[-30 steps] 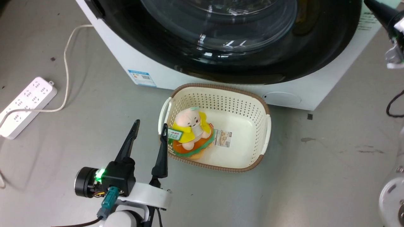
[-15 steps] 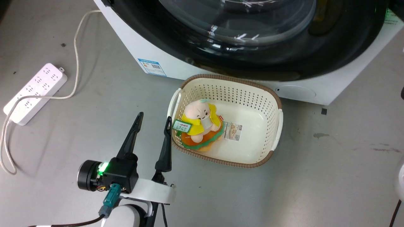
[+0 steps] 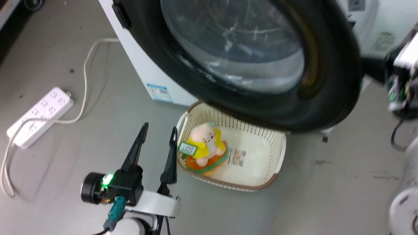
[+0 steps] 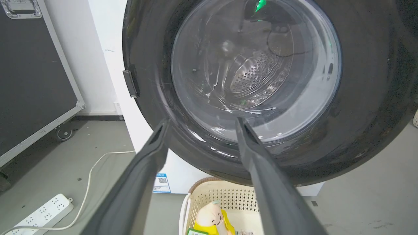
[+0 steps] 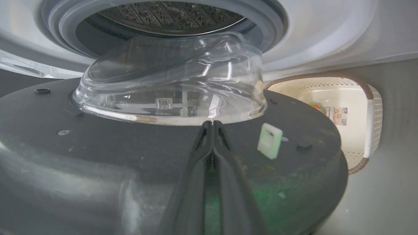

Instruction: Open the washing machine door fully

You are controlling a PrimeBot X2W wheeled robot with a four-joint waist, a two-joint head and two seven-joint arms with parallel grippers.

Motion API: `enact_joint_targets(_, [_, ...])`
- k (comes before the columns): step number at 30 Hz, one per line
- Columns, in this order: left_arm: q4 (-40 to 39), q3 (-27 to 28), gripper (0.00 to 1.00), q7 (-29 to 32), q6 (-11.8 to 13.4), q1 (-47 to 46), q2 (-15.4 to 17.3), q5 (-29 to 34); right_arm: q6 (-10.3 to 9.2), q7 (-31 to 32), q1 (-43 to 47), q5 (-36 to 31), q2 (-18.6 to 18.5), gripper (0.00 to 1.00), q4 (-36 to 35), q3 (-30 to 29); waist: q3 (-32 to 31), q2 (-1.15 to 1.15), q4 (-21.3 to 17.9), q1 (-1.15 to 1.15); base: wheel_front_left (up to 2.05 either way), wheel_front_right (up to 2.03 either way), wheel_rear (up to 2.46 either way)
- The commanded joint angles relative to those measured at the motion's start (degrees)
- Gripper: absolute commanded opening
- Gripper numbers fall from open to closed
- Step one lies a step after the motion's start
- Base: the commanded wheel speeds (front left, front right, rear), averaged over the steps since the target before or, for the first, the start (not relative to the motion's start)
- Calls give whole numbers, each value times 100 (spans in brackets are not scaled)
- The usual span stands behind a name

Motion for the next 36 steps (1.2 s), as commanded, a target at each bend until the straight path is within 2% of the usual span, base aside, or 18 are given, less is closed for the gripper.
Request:
enact_joint_targets(1, [31, 29, 100, -32, -17, 120, 29, 36, 7, 70, 316, 107, 35, 0, -78, 49, -270, 0, -70, 0, 0, 0, 0])
enact_joint_targets(6, [85, 50, 100, -32, -53, 270, 48, 62, 7, 204, 818, 656, 42, 0, 0, 437, -562, 0, -110, 0, 0, 0, 0])
enact_joint_targets(7, [110, 69, 100, -32, -71, 345, 65, 70, 7, 194, 1043, 1080, 43, 0, 94, 755, -696, 0, -121, 0, 0, 0, 0])
enact_joint_targets(15, [159, 112, 100, -32, -105, 586, 96, 73, 7, 164, 1633, 2287, 44, 0, 288, 1809, -1028, 0, -75, 0, 0, 0, 0])
enact_joint_targets(21, [218, 146, 100, -32, -118, 798, 114, 63, 7, 90, 2214, 3492, 44, 0, 178, 2965, -1263, 0, 21, 0, 0, 0, 0])
enact_joint_targets(28, [290, 139, 100, -32, -146, 1020, 122, 57, 7, -214, 2939, 4887, 44, 0, -262, 4451, -1438, 0, 187, 0, 0, 0, 0])
enact_joint_targets(29, [290, 139, 100, -32, -146, 1020, 122, 57, 7, -214, 2939, 4887, 44, 0, -262, 4451, -1438, 0, 187, 0, 0, 0, 0])
enact_joint_targets(30, [311, 135, 100, -32, -153, 1065, 123, 56, 7, -356, 3123, 5220, 44, 0, -419, 4872, -1473, 0, 260, 0, 0, 0, 0])
enact_joint_targets(33, [334, 142, 100, -32, -153, 1121, 124, 52, 7, -586, 3359, 5644, 44, 0, -651, 5471, -1524, 0, 383, 0, 0, 0, 0])
enact_joint_targets(34, [334, 142, 100, -32, -153, 1121, 124, 52, 7, -586, 3359, 5644, 44, 0, -651, 5471, -1524, 0, 383, 0, 0, 0, 0])
enact_joint_targets(36, [343, 147, 100, -32, -155, 1173, 126, 50, 7, -841, 3514, 5999, 44, 0, -831, 5975, -1567, 0, 508, 0, 0, 0, 0])
